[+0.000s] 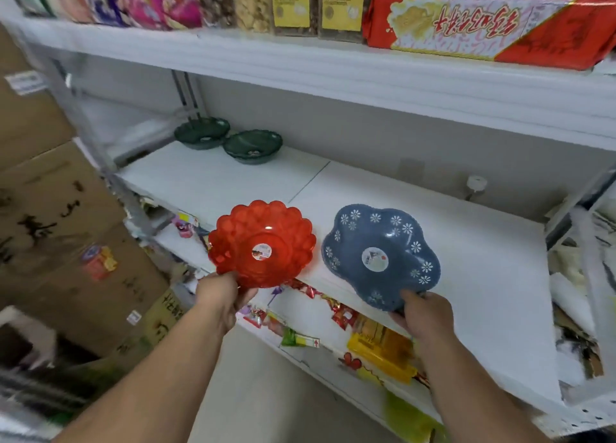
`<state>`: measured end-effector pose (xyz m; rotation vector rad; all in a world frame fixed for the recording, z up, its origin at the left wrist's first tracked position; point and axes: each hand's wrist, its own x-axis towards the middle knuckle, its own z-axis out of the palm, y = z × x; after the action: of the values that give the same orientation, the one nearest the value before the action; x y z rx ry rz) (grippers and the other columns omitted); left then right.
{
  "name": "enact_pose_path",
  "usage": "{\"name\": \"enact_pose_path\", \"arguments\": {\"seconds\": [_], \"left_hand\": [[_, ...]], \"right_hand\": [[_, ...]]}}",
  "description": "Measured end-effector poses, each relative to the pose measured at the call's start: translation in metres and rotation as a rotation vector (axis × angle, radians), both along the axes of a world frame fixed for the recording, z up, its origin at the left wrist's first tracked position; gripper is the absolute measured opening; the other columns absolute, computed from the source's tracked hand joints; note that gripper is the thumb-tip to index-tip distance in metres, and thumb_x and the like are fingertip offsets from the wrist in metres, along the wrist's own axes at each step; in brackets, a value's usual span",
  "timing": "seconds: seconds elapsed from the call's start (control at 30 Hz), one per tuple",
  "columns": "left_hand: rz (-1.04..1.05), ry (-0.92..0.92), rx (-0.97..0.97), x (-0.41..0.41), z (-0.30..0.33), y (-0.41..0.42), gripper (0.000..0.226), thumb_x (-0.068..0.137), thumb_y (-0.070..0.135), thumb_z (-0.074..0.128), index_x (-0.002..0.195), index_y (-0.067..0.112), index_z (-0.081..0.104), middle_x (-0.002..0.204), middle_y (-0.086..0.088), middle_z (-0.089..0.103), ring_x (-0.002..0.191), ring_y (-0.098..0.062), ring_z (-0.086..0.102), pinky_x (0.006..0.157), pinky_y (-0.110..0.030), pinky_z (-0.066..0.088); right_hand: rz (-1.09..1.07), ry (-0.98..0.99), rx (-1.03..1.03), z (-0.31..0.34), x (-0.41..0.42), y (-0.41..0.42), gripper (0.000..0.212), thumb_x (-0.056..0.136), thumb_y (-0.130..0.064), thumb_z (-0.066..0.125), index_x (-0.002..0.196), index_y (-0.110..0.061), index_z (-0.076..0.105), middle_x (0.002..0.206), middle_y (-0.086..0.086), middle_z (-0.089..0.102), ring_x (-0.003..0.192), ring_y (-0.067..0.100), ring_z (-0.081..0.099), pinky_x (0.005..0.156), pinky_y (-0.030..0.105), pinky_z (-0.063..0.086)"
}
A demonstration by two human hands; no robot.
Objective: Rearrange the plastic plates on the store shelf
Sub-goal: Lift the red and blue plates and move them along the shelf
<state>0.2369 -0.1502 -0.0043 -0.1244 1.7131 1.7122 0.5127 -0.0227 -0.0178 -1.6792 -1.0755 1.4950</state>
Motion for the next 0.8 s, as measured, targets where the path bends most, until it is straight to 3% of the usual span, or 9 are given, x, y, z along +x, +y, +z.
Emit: {"name": "enact_pose_path", "arguments": {"seconds": [0.07,0.2,0.3,0.43,0.47,0.57,0.67,0.73,0.8], "left_hand": [[0.053,0.017,0.004,-0.016,0.005,-0.017,0.019,0.093,-0.003,0.046,0.088,0.011,0.057,0.081,-0.011,0.068,0.047,-0.020,0.067,0.059,-0.035,0.059],[0.161,-0.006,0.055,-0.060,0.011,-0.047,0.017,0.093,-0.006,0.046,0.092,0.007,0.056,0.085,-0.016,0.066,0.048,-0.024,0.068,0.043,-0.030,0.058],[0.199,-0.005,0.052,-0.098,0.015,-0.063,0.015,0.093,-0.005,0.049,0.089,0.009,0.055,0.085,-0.016,0.066,0.048,-0.025,0.068,0.040,-0.026,0.055],[0.223,-0.030,0.066,-0.155,0.019,-0.079,0.013,0.094,-0.004,0.050,0.095,0.007,0.056,0.101,-0.021,0.067,0.086,-0.038,0.070,0.050,-0.032,0.059],[0.225,-0.036,0.073,-0.170,0.020,-0.083,0.013,0.094,-0.003,0.050,0.097,0.008,0.057,0.104,-0.022,0.068,0.088,-0.038,0.071,0.053,-0.033,0.059],[0.234,-0.046,0.078,-0.211,0.018,-0.089,0.012,0.094,-0.002,0.051,0.098,0.008,0.056,0.098,-0.023,0.069,0.070,-0.032,0.071,0.052,-0.030,0.058],[0.236,-0.056,0.068,-0.252,0.015,-0.092,0.017,0.094,0.000,0.052,0.110,0.002,0.055,0.084,-0.024,0.070,0.050,-0.030,0.068,0.051,-0.031,0.056],[0.227,-0.078,0.072,-0.282,0.011,-0.090,0.021,0.094,0.003,0.053,0.115,0.003,0.054,0.079,-0.024,0.073,0.051,-0.030,0.069,0.054,-0.031,0.056],[0.213,-0.075,0.062,-0.307,0.008,-0.084,0.020,0.096,0.006,0.053,0.115,0.004,0.054,0.069,-0.021,0.073,0.047,-0.026,0.067,0.047,-0.026,0.055]], "right_hand": [[0.059,-0.012,0.025,0.002,-0.023,-0.008,0.014,0.092,-0.018,0.064,0.081,-0.009,0.066,0.087,0.010,0.073,0.082,0.029,0.073,0.083,0.048,0.061],[0.149,-0.057,0.056,0.006,-0.070,-0.019,0.015,0.090,-0.019,0.065,0.084,-0.006,0.067,0.087,0.012,0.073,0.082,0.030,0.072,0.082,0.051,0.061],[0.169,-0.072,0.060,0.008,-0.108,-0.026,0.018,0.086,-0.022,0.067,0.079,-0.005,0.067,0.084,0.015,0.073,0.083,0.037,0.072,0.081,0.057,0.059],[0.153,-0.048,0.052,-0.004,-0.166,-0.035,0.022,0.075,-0.026,0.067,0.079,-0.004,0.068,0.086,0.020,0.074,0.089,0.044,0.071,0.079,0.057,0.059],[0.155,-0.036,0.057,-0.004,-0.181,-0.039,0.022,0.074,-0.025,0.067,0.078,-0.003,0.067,0.086,0.021,0.074,0.090,0.044,0.071,0.078,0.055,0.060],[0.147,0.012,0.041,0.002,-0.225,-0.051,0.012,0.081,-0.014,0.068,0.078,-0.003,0.068,0.086,0.017,0.073,0.091,0.040,0.071,0.087,0.060,0.056],[0.153,0.043,0.025,0.005,-0.263,-0.057,0.015,0.083,-0.018,0.071,0.083,-0.003,0.068,0.092,0.016,0.074,0.090,0.036,0.071,0.090,0.056,0.057],[0.155,0.068,0.026,0.006,-0.287,-0.054,0.017,0.086,-0.018,0.070,0.084,-0.001,0.066,0.094,0.017,0.073,0.087,0.034,0.071,0.085,0.049,0.059],[0.157,0.079,0.030,0.006,-0.309,-0.046,0.019,0.088,-0.014,0.067,0.083,0.003,0.062,0.090,0.020,0.072,0.081,0.033,0.072,0.078,0.043,0.061]]}}
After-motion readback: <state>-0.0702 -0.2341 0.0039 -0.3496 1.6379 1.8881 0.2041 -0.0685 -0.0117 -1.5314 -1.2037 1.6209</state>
